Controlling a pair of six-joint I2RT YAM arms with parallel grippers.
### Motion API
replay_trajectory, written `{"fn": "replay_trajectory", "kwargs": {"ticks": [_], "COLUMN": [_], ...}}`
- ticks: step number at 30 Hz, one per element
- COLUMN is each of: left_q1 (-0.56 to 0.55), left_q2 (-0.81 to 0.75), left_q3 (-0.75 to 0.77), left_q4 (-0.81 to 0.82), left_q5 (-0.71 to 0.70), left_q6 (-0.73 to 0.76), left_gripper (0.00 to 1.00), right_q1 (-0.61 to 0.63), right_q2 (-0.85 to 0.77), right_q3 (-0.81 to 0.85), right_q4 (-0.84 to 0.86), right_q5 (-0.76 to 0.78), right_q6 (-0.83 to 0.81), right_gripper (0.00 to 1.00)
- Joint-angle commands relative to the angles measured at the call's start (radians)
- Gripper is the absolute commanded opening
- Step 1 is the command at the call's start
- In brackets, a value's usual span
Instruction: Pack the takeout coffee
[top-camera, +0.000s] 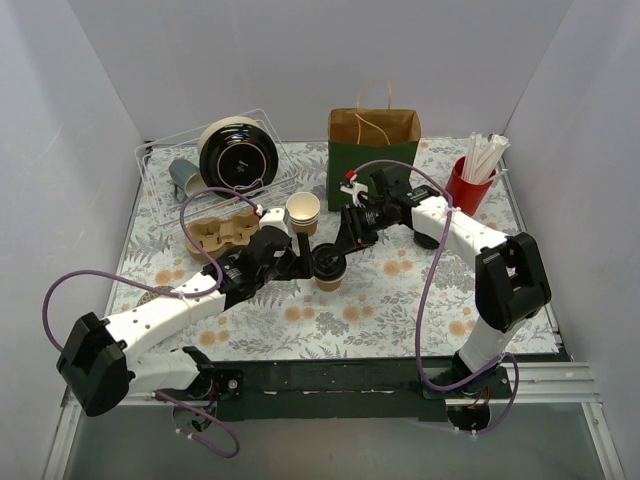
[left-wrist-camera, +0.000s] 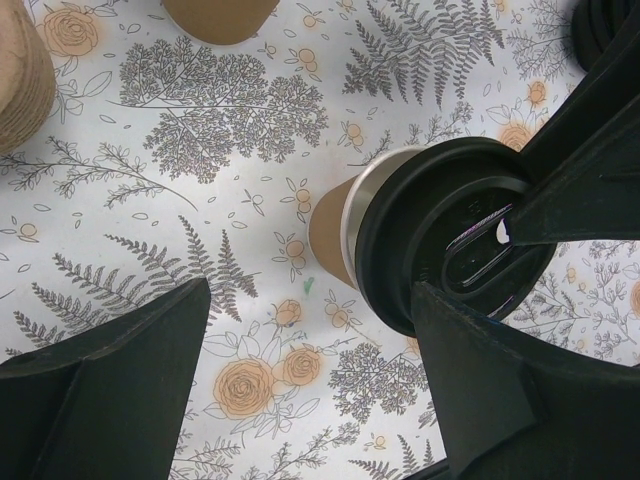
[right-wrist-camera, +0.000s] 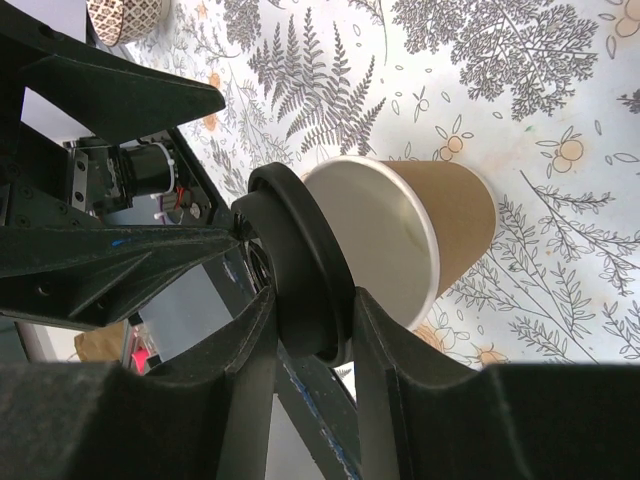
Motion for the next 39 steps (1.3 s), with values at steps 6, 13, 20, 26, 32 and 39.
{"fn": "replay_trajectory", "kwargs": {"ticks": [6,13,20,26,32,39], "left_q1": [0.004,0.004,0.004,0.004,0.004,0.004], "left_q2": [0.040,0.049,0.072,0.101,0.114,0.065], "left_q3": [0.034,0.037,0.038,0.031,0.032,0.052], "left_q4": [0.005,0.006,0.009,0.015,0.017,-0.008], "left_q5": [-0.018,-0.021,-0.028,-0.040,-0.040,-0.048], "left_q6": [0.021,0.019,0.018,0.018,0.018,0.019], "left_gripper": [0.81,0.81,0.81,0.81,0.80,0.80], "right_q1": [-0.018,-0.018,-0.019,-0.019,-0.024,-0.042], "right_q2": [0.012,0.024,0.042,0.047,0.045,0.015], "right_q3": [0.042,0.044,0.044,0.048,0.055,0.056], "right_q4": [-0.013,-0.008,-0.013,-0.013,-0.016,0.007], "right_q5": [-0.041,-0.073,-0.080,-0.083,-0.075,-0.116], "right_q6": [-0.008,-0.014,-0.019,-0.019,-0.016,0.010], "right_gripper": [0.12,0.12,0.12,0.18,0.15,0.13]}}
